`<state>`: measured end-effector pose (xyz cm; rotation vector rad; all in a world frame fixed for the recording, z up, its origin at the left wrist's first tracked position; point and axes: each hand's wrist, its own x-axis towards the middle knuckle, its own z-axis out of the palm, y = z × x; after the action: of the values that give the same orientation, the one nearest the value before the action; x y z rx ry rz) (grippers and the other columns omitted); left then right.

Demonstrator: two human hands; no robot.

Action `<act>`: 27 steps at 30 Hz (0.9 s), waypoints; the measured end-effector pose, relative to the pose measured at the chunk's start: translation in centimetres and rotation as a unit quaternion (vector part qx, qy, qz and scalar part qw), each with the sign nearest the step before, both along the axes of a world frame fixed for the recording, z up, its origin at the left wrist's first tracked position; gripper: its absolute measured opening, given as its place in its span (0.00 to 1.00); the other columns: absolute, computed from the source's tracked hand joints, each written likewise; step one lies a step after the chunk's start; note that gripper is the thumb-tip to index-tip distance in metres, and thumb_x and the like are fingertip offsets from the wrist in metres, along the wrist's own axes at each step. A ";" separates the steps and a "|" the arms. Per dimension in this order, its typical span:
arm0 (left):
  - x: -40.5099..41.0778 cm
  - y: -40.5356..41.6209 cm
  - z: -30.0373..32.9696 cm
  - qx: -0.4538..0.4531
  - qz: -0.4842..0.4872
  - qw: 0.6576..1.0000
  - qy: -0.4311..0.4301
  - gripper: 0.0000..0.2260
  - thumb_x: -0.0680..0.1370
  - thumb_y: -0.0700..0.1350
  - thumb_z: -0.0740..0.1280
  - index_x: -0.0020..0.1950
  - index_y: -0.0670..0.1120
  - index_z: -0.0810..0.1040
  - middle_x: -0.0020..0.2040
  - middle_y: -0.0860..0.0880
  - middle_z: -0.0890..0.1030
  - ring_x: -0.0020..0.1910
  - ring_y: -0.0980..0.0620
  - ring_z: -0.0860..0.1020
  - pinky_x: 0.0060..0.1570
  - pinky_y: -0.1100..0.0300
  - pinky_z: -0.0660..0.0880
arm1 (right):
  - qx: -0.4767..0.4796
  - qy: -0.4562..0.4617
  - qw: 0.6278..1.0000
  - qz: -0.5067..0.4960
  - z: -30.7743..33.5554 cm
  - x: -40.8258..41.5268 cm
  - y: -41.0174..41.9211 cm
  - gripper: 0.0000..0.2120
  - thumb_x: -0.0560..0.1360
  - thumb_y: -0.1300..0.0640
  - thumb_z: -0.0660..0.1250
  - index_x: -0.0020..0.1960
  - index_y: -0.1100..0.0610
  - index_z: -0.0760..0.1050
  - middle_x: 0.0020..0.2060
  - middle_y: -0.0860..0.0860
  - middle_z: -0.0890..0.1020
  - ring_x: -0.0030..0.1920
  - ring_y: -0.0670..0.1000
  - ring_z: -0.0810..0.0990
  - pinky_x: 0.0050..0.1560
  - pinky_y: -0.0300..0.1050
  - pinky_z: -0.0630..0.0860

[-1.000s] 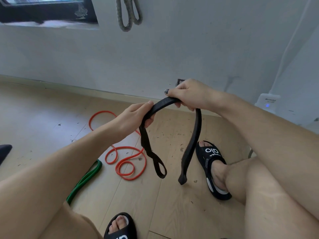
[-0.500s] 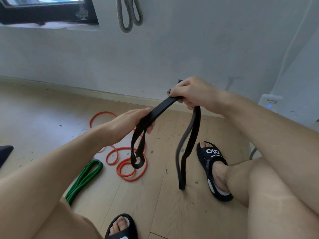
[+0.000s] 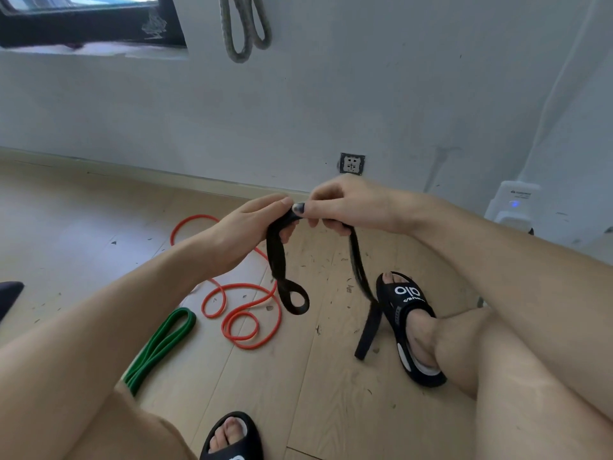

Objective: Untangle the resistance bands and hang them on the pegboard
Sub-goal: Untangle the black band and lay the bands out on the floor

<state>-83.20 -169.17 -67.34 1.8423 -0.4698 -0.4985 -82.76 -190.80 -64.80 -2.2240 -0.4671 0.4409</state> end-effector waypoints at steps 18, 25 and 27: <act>0.3 2.0 -1.2 0.076 0.003 0.997 0.030 0.14 0.88 0.50 0.54 0.49 0.45 0.73 0.40 0.48 0.75 0.37 0.54 0.71 0.47 0.54 0.67 | 0.003 0.019 1.000 -0.003 1.7 -0.3 -1.5 0.15 0.81 0.45 0.67 0.44 0.55 0.82 0.30 0.48 0.76 0.30 0.49 0.69 0.38 0.48 0.67; 0.1 1.5 -0.4 -0.008 0.025 0.994 0.104 0.13 0.87 0.48 0.55 0.57 0.45 0.78 0.44 0.50 0.83 0.50 0.44 0.71 0.54 0.53 0.70 | 0.040 0.031 0.998 -0.026 1.9 -0.2 -1.5 0.16 0.80 0.51 0.69 0.39 0.60 0.77 0.24 0.47 0.66 0.28 0.48 0.63 0.36 0.45 0.64; 0.0 1.3 -0.1 -0.021 0.018 0.992 0.123 0.13 0.87 0.49 0.54 0.60 0.45 0.76 0.48 0.46 0.85 0.48 0.42 0.67 0.46 0.56 0.70 | 0.042 0.028 0.998 -0.034 2.0 -0.1 -1.5 0.16 0.80 0.52 0.69 0.38 0.60 0.76 0.25 0.48 0.66 0.28 0.49 0.62 0.35 0.45 0.64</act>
<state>-83.17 -167.83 -67.49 1.7179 -0.2773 -0.6771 -82.84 -192.32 -62.81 -2.1333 -0.3722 0.4384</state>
